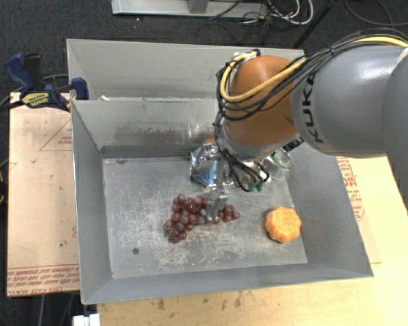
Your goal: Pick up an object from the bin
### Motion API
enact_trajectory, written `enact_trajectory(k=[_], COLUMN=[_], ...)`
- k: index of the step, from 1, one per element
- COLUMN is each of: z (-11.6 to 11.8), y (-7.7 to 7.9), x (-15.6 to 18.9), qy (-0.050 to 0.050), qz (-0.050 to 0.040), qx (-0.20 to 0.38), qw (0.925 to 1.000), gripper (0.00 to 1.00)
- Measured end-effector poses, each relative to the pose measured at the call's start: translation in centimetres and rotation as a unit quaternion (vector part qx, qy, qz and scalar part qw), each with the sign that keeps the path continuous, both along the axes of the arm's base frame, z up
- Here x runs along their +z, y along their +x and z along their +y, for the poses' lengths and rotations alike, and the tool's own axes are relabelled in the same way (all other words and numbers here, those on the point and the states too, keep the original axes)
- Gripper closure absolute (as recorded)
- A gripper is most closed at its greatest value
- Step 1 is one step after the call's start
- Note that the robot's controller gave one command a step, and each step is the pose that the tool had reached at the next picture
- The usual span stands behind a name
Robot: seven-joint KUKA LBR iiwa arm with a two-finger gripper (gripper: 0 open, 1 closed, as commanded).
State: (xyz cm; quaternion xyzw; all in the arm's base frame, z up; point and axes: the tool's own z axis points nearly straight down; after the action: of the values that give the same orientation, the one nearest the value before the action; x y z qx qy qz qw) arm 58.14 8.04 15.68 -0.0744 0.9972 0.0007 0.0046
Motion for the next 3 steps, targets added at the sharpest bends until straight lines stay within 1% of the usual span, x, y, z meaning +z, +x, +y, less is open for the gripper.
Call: enact_trajectory(k=[1, 2, 3], z=[0.1, 0.2, 0.1], y=[-2.4, -2.2, -2.4], x=[-8.0, -7.8, -5.4], qy=[-0.001, -0.001, -0.001], qz=[0.0014, -0.0011, 0.0027], qx=[0.169, 0.171, 0.17], qw=[0.9856, 0.9853, 0.9854], gripper=[0.0, 0.0, 0.0])
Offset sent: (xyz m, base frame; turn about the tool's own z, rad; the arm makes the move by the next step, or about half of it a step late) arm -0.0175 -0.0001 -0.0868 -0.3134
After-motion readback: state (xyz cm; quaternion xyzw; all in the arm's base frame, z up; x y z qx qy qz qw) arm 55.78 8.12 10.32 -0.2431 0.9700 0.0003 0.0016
